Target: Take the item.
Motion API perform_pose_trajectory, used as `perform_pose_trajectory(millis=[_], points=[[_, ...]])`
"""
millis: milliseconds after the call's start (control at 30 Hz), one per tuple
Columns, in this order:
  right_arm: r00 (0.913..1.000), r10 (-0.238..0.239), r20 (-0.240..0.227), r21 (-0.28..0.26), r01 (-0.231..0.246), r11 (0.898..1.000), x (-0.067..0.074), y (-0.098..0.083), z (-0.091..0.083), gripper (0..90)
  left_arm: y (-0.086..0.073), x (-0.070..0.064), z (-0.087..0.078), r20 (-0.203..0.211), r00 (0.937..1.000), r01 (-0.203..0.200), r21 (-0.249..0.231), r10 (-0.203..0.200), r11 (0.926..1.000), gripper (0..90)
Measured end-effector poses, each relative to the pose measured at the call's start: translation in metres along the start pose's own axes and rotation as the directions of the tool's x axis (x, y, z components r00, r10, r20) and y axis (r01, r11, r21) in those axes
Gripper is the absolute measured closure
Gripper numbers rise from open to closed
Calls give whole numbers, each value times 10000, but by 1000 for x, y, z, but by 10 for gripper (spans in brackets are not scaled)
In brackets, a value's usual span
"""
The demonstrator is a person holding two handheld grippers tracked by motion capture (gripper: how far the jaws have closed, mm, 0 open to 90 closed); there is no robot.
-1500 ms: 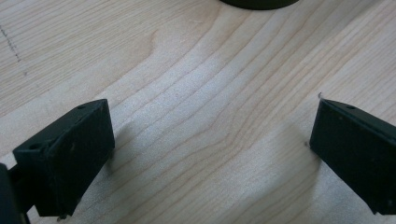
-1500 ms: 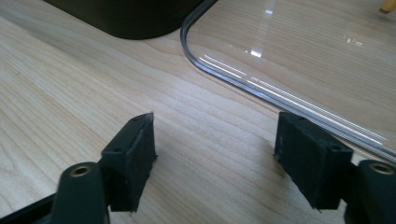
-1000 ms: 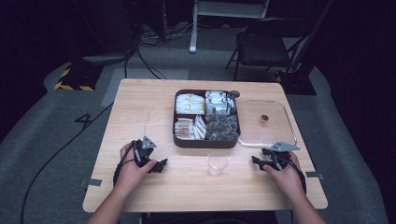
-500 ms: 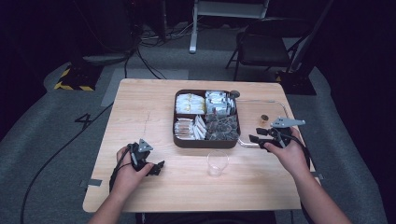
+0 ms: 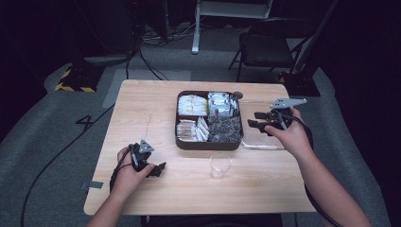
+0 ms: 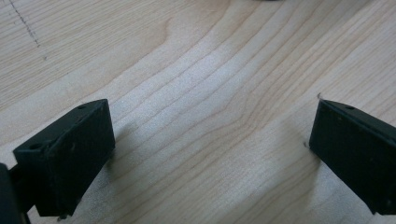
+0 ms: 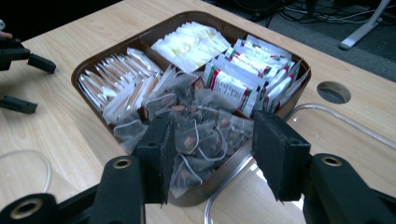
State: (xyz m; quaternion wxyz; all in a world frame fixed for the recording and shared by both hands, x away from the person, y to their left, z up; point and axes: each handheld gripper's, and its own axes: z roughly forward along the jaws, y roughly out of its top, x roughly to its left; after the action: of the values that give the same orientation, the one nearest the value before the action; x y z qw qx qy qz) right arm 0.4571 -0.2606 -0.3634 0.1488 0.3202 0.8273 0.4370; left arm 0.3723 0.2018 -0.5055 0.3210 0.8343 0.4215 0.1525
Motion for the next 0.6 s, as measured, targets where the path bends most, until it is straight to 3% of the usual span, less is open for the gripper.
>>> perform_pose_trajectory(millis=[467,600], points=[[9998,-134,-167,254,138,9996,-8,33,14,517,-2,1,-2,-67,10000,44,10,-44,10000,5],[9987,-257,-441,403,275,9988,-6,47,25,519,-2,1,-2,-63,10000,44,14,-44,10000,4]])
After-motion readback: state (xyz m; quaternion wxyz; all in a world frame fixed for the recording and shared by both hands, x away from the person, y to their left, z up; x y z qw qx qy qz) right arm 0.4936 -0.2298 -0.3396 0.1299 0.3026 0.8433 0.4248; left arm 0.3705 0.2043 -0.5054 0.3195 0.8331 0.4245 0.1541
